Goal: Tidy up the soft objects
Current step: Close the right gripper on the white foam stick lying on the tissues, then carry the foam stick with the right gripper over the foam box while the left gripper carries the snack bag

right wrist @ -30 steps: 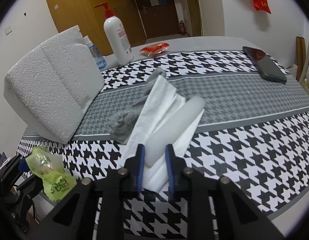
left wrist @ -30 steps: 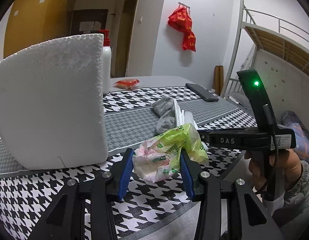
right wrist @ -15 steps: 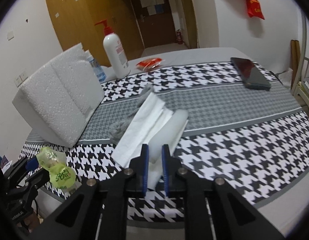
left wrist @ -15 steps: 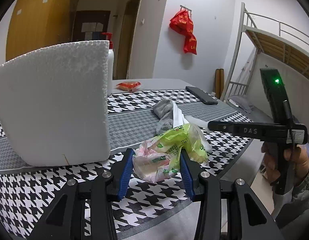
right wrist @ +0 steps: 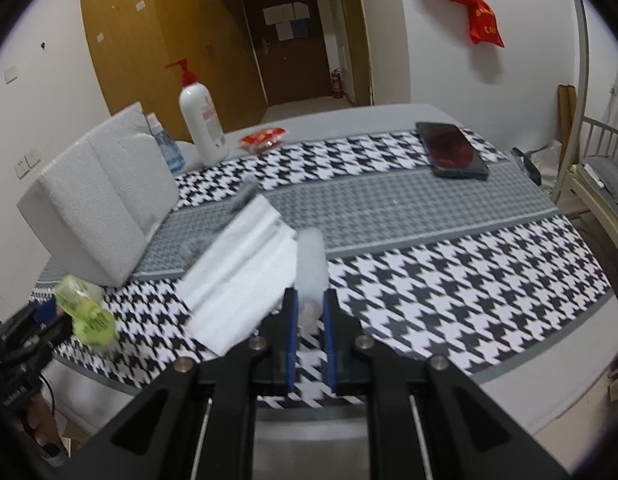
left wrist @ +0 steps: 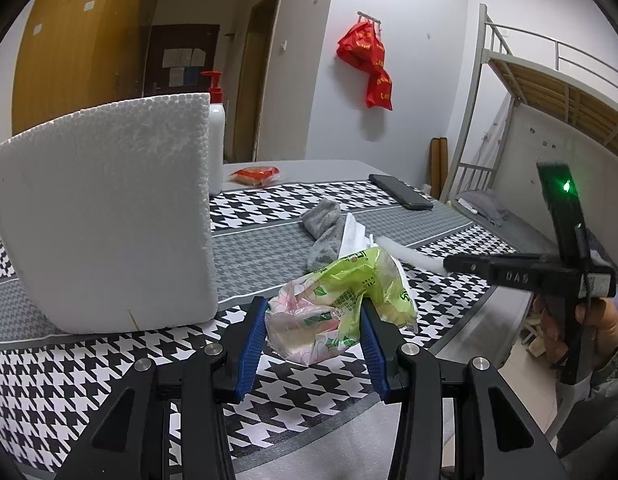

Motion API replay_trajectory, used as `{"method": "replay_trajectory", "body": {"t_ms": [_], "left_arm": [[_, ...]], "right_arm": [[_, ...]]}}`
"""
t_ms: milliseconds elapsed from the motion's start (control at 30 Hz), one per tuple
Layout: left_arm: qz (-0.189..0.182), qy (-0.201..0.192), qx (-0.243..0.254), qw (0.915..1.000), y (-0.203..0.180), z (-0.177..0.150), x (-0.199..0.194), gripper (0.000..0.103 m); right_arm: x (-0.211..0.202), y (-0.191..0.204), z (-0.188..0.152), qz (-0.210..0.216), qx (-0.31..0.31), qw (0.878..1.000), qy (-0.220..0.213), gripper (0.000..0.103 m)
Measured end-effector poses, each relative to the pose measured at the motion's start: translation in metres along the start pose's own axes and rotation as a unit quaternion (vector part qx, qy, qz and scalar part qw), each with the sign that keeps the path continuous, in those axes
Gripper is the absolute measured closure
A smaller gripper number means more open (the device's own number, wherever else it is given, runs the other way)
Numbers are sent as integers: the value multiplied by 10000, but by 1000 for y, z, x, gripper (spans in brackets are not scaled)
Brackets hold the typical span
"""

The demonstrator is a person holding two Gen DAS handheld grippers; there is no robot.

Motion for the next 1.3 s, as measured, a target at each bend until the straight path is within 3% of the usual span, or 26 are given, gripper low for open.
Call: {"method": "replay_trajectory", "body": {"t_ms": [100, 167, 233, 800, 900, 1033, 1133, 1300], "left_arm": [[0, 15, 19, 10000, -2, 0, 2, 57], [3, 12, 25, 10000, -4, 1, 3, 57], [8, 19, 32, 10000, -5, 1, 4, 57], [99, 91, -26, 9999, -3, 2, 16, 57], [98, 86, -22, 9999, -2, 2, 16, 57], [109, 94, -4, 9999, -3, 1, 19, 57], [102, 83, -23, 9999, -3, 1, 18, 57], [134, 34, -18, 9999, -1, 2, 14, 57]], "right_arm": [[4, 2, -4, 37, -131, 9999, 29, 83], [7, 3, -5, -8, -196, 9998, 50, 63], [10, 5, -4, -11, -275, 9996, 48, 57], [45, 3, 2, -42, -552, 9980, 297, 57], [46, 3, 2, -78, -598, 9977, 300, 62], [45, 4, 2, -60, -622, 9975, 322, 80], [45, 8, 1, -205, -772, 9964, 287, 82], [33, -4, 13, 37, -313, 9994, 132, 85]]}}
Point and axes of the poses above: each gripper's, at about its wrist camera, not at the fingertips, and x roughly the way its jaws point, y to its left, z to its top, the point moved 10 cm from there along x, roughly the way its jaws point
